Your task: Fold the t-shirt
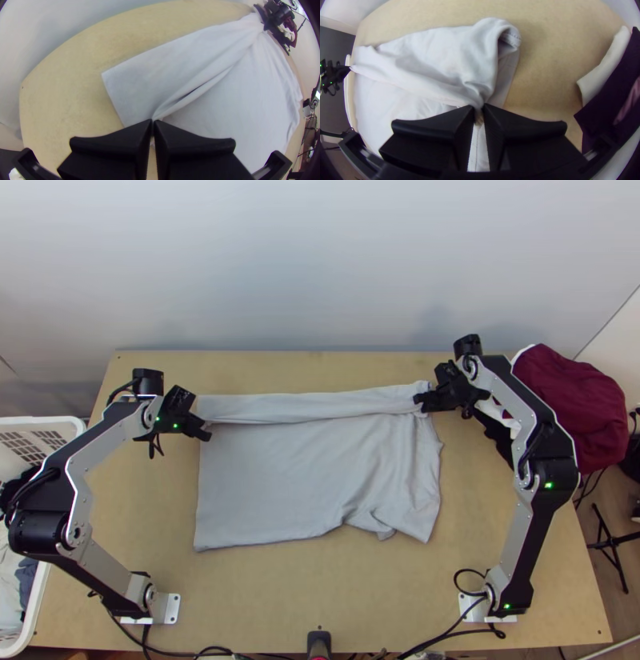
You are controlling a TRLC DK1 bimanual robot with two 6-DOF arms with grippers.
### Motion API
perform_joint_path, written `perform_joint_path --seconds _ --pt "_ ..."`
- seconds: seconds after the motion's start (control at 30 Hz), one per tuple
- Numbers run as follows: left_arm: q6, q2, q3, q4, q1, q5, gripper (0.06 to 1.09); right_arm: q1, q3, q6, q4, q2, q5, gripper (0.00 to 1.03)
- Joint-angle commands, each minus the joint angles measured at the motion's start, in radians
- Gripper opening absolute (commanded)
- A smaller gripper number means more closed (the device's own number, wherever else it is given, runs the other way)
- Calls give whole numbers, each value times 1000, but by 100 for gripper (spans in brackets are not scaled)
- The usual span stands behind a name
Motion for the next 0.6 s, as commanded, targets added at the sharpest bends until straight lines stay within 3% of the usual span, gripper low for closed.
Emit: perform_joint_path --seconds 0.0,0.07,0.2,0.27,0.4,0.43,0.57 --pt "-6 -34 -7 -17 -2 1 20 -4 -4 0 -1 2 19 17" --pt "-8 -50 -7 -23 -2 2 14 -7 -4 -1 -9 -13 21 16" --pt "-5 -55 -17 -41 -5 10 19 -4 -8 -6 -13 -30 21 16" --pt "-3 -57 -24 -40 -8 11 40 -4 -9 -9 -13 -22 21 27" --pt "-11 -58 -26 -41 -14 18 96 0 -8 -18 -41 -16 33 62" --pt "-11 -58 -26 -41 -15 18 105 3 -8 -19 -45 -18 47 70" --pt "-14 -60 -29 -44 -25 18 105 12 0 -47 -72 -21 97 94"
